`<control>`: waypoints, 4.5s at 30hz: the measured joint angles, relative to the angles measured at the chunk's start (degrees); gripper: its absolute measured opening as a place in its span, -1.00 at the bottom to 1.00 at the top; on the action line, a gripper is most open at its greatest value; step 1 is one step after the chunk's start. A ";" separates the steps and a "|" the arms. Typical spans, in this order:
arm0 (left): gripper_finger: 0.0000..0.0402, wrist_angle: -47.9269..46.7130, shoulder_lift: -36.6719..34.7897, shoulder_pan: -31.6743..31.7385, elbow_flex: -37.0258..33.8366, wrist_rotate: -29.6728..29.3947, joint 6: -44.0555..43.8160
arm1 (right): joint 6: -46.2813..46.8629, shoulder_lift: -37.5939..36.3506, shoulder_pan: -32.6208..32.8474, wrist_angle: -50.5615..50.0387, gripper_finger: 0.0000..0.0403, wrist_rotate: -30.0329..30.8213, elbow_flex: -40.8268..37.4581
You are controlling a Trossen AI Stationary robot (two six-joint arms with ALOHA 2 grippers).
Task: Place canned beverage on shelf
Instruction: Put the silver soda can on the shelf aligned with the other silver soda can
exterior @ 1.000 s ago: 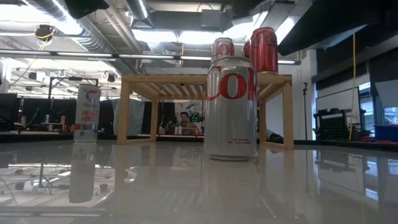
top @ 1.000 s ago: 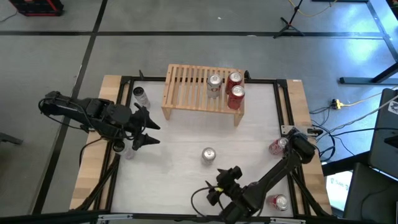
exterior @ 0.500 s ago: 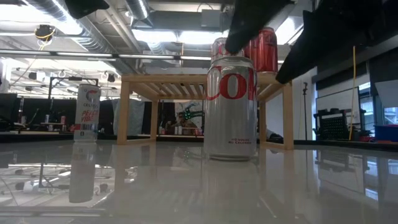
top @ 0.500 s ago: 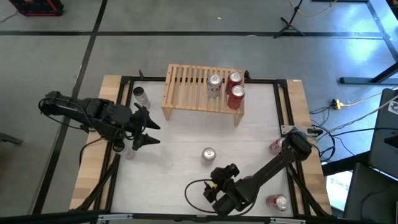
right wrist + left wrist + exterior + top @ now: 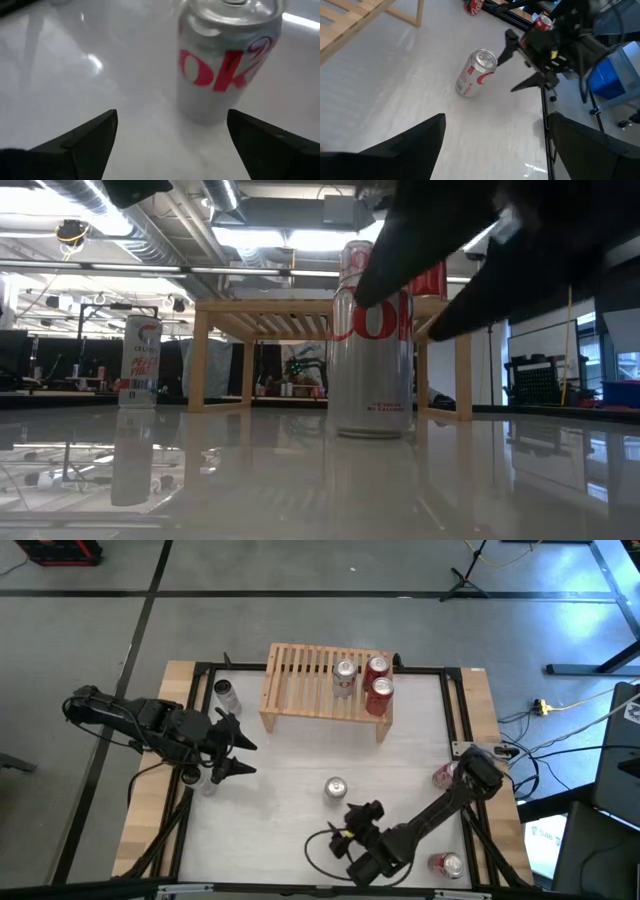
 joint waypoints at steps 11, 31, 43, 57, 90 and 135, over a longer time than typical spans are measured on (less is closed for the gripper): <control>0.73 -0.04 0.00 0.00 0.00 -0.02 0.02 | -1.04 0.04 -0.94 6.41 0.80 7.58 -7.70; 0.73 10.13 5.09 -0.04 -9.06 -0.90 6.96 | -13.69 0.04 -7.60 14.84 0.80 6.28 -9.99; 0.73 13.77 8.17 -0.04 -11.23 0.20 6.01 | -15.03 0.04 -7.62 16.32 0.77 7.66 -9.99; 0.73 -1.36 4.48 0.59 -0.25 6.69 10.53 | -19.30 0.11 -7.86 9.55 0.36 7.28 0.87; 0.73 -12.83 -14.40 5.88 7.87 1.60 20.57 | -2.12 -2.12 -31.17 -39.03 0.36 11.15 30.91; 0.73 -12.79 -14.38 5.85 7.82 1.21 19.85 | -4.64 -3.23 -37.50 -43.14 0.74 4.46 34.94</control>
